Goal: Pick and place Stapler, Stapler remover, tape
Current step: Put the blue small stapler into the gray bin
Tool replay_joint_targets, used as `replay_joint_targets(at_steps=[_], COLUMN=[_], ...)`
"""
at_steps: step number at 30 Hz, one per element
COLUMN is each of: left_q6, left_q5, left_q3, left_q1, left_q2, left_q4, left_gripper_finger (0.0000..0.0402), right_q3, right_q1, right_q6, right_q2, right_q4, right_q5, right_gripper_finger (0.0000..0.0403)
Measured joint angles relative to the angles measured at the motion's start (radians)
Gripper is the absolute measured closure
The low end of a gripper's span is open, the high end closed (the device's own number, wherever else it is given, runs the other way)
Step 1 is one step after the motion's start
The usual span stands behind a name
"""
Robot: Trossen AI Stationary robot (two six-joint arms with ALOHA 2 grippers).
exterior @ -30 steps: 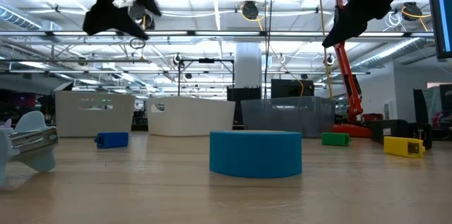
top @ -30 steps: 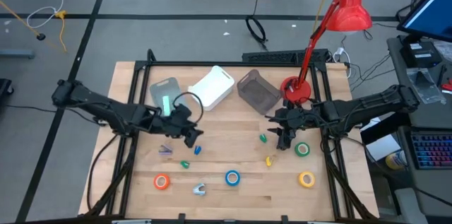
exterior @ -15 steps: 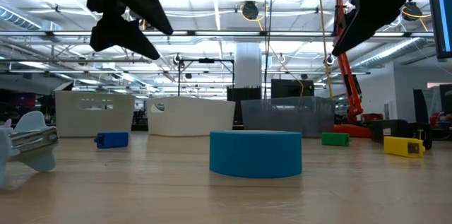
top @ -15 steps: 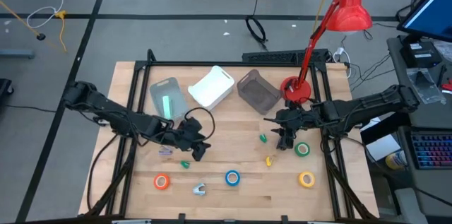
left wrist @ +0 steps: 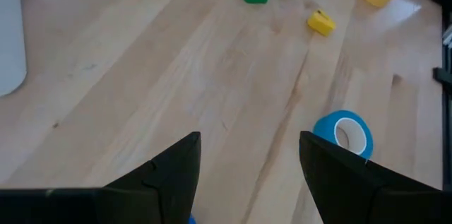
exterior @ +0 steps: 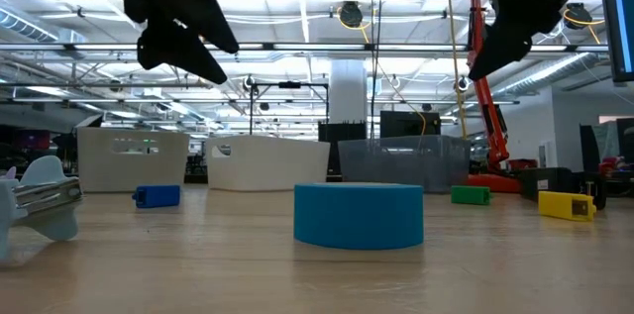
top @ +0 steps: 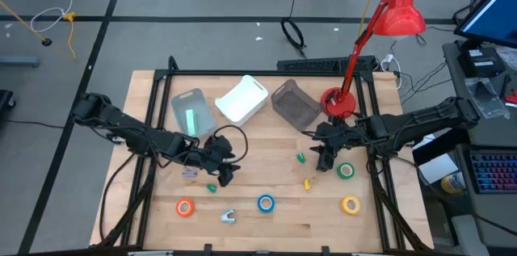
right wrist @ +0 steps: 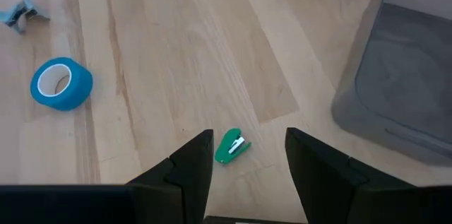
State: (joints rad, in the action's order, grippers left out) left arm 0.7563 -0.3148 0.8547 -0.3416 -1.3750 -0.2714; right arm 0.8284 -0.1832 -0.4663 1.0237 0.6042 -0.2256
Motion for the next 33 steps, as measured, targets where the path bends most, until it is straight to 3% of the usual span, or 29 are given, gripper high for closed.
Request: replay_joint_targets(at_steps=[5,11,14,23,33], left_q6=[0.005,-0.026,-0.018,0.302,0.377], left_q5=[0.010,0.132,0.138,0.146,0.192], left_q3=[0.000,0.000,0.000,0.000,0.000], left_q1=[0.000,0.000,0.000,0.057,0.059], left_q2=[0.000,0.000,0.000,0.000,-0.011], left_q4=[-0.008,-0.088,-0.152,-0.250,-0.247], left_gripper_finger=[0.0163,0.0163,0.0163,0.0163,0.0163], right_q3=[0.000,0.000,0.000,0.000,0.000], right_q1=[0.000,0.000,0.000,0.000,0.000], right_q6=[-0.001,-0.012,-0.020,-0.020,-0.020], right_q2=[0.000,0.000,0.000,0.000,0.000], right_q4=[0.000,0.000,0.000,-0.001,-0.001], right_q5=[0.000,0.000,0.000,-0.004,-0.004], right_gripper_finger=[0.0234,0.0234,0.0234,0.0234,0.0234])
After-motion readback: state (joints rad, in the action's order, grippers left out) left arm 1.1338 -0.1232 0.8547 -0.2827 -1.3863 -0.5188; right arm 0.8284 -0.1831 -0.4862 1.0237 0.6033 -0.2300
